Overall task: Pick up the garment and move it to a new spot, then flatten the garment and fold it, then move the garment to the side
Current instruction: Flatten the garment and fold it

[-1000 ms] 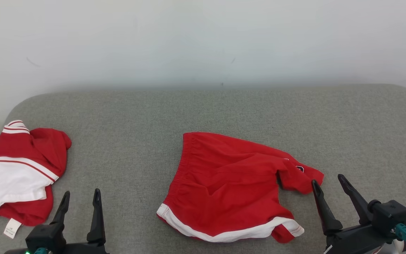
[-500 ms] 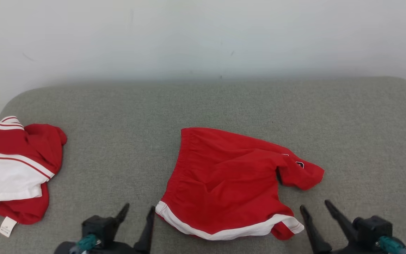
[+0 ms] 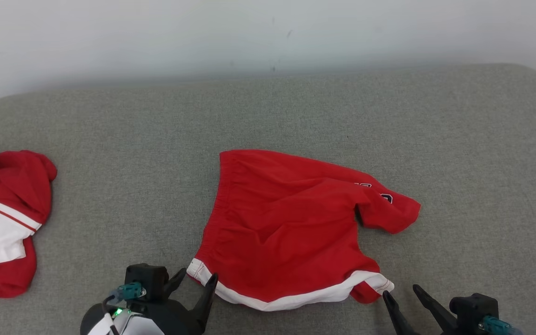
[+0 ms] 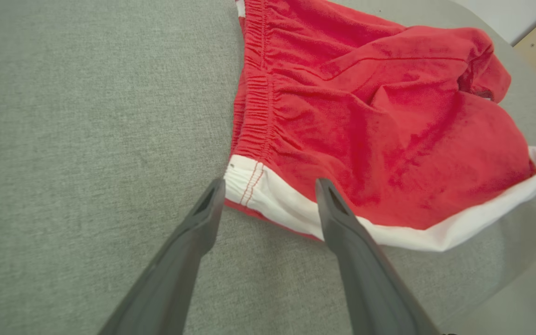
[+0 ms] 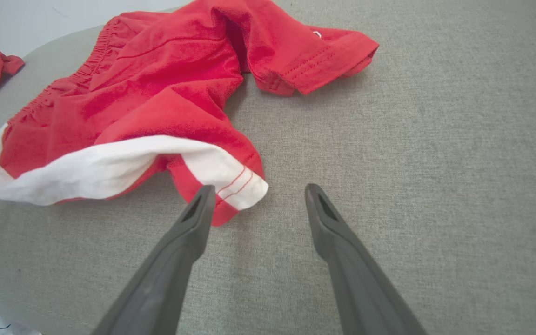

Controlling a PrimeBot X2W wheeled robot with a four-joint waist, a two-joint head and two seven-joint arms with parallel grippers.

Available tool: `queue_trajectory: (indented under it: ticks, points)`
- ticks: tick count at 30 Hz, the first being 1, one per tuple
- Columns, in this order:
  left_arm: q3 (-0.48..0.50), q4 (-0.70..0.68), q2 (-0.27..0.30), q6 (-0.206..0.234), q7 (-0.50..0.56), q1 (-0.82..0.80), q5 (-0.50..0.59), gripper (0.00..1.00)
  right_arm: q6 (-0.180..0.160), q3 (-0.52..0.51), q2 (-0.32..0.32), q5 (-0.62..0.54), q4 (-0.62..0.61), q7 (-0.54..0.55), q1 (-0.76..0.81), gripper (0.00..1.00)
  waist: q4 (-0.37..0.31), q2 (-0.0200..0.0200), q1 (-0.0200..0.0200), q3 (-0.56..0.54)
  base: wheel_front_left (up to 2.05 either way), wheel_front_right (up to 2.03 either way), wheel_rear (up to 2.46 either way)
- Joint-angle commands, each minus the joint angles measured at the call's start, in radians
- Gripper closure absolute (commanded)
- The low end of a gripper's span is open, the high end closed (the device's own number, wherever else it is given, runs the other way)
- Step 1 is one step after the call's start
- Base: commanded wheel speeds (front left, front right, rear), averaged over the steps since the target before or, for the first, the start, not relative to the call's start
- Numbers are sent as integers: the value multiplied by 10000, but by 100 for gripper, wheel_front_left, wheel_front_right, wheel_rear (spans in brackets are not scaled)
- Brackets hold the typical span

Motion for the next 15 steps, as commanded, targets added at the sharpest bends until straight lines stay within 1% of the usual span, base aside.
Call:
queue_trajectory:
  ticks: [1,11,12,13,14,15]
  points:
    - [29,65,87,-76,97,-163,-167,0,-7,34,-64,100,83,-52,-160,0,-71,-1,-1,153,0,0,0]
    - [173,334,55,-170,187,-448,-495,0,-7,621,-276,506,762,-191,-863,0,-76,-1,-1,428,0,0,0]
    - [173,353,45,-181,186,-462,-499,8,-7,656,-302,533,816,-213,-915,7,-79,-1,-1,446,0,0,0]
    - [162,379,52,-189,185,-480,-500,31,-7,732,-317,608,873,-220,-976,48,-88,-1,-1,466,0,0,0]
    - [156,398,37,-217,195,-496,-546,54,-7,797,-337,663,923,-215,-1033,69,-97,-1,-1,488,0,0,0]
    - [156,398,37,-217,195,-496,-546,54,-7,797,-337,663,923,-215,-1033,69,-97,-1,-1,488,0,0,0]
